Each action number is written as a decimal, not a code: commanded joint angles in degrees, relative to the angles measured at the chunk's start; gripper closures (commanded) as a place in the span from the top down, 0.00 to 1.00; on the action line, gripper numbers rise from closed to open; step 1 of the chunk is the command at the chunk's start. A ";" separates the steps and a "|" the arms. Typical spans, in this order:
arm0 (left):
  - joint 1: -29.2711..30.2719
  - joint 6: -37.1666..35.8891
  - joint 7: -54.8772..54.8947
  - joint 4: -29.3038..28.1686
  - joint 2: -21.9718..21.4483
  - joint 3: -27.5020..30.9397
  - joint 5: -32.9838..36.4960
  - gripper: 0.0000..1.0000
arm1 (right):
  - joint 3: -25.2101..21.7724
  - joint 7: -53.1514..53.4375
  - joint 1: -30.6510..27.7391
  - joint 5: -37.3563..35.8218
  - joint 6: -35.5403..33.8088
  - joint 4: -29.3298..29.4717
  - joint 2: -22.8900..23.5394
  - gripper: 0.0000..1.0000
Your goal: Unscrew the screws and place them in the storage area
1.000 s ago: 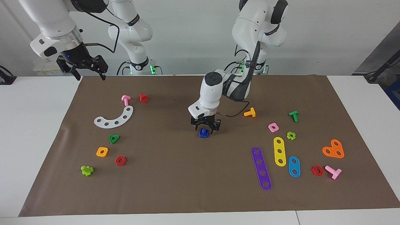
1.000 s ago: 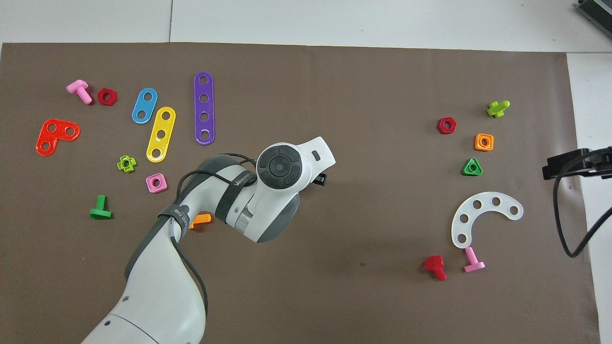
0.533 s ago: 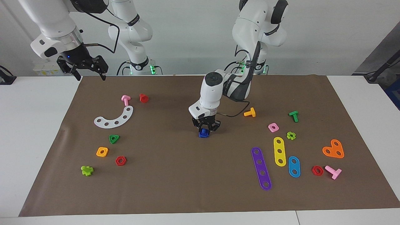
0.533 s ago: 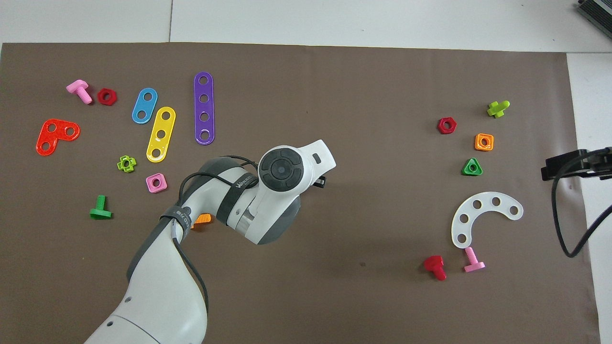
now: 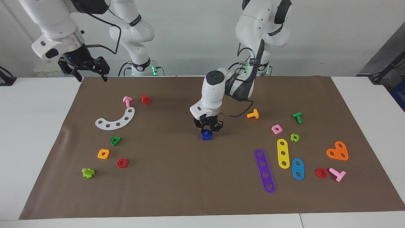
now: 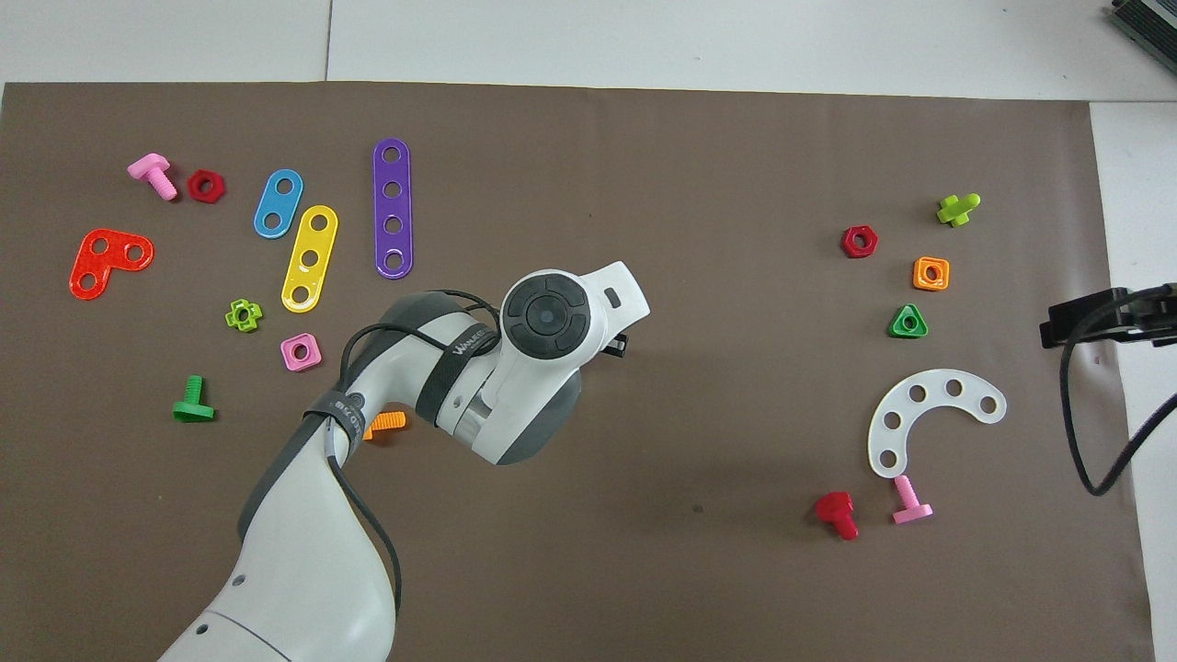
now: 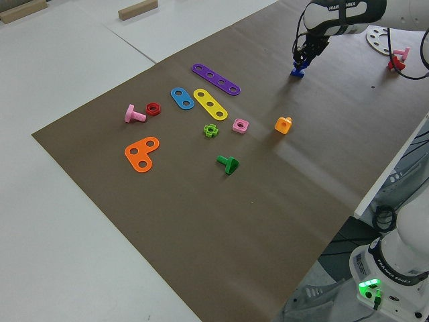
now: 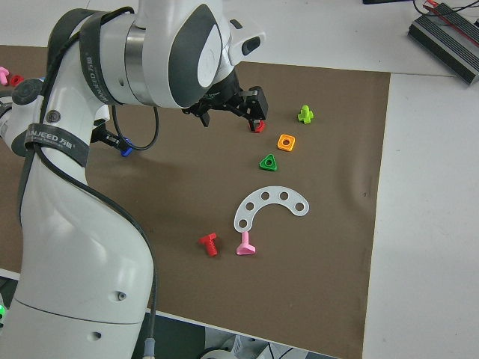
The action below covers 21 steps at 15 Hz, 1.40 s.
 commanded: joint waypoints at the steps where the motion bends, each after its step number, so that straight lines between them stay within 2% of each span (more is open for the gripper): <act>1: -1.28 -3.70 -1.63 0.29 -2.39 1.11 1.30 0.06 | 0.20 -1.61 -0.55 0.15 0.91 -1.81 -1.43 1.00; 7: 0.91 -6.96 -0.58 -1.90 -8.37 1.20 1.39 0.07 | 0.12 -1.52 -0.63 0.15 0.91 -1.47 -1.43 1.00; 11: 7.75 -6.70 1.17 -7.95 -11.44 1.20 1.39 0.02 | -0.59 -1.35 -0.81 0.15 0.91 -1.02 -1.52 1.00; 14: 13.38 -5.82 8.64 -14.11 -14.87 1.11 1.39 0.02 | -0.41 -1.60 -0.72 0.15 0.82 -2.42 -2.57 1.00; 16: 16.63 -1.98 10.58 -17.71 -15.76 1.11 1.39 0.03 | -0.41 -1.52 -0.03 0.32 4.75 -3.13 -2.58 1.00; 18: 19.45 2.34 13.56 -21.05 -16.20 1.20 1.39 0.08 | 1.08 0.84 1.29 0.32 5.22 -3.04 -2.05 1.00; 21: 23.06 3.41 18.49 -22.73 -16.55 1.11 1.30 0.08 | 2.05 5.33 5.24 0.41 8.02 -1.38 1.19 1.00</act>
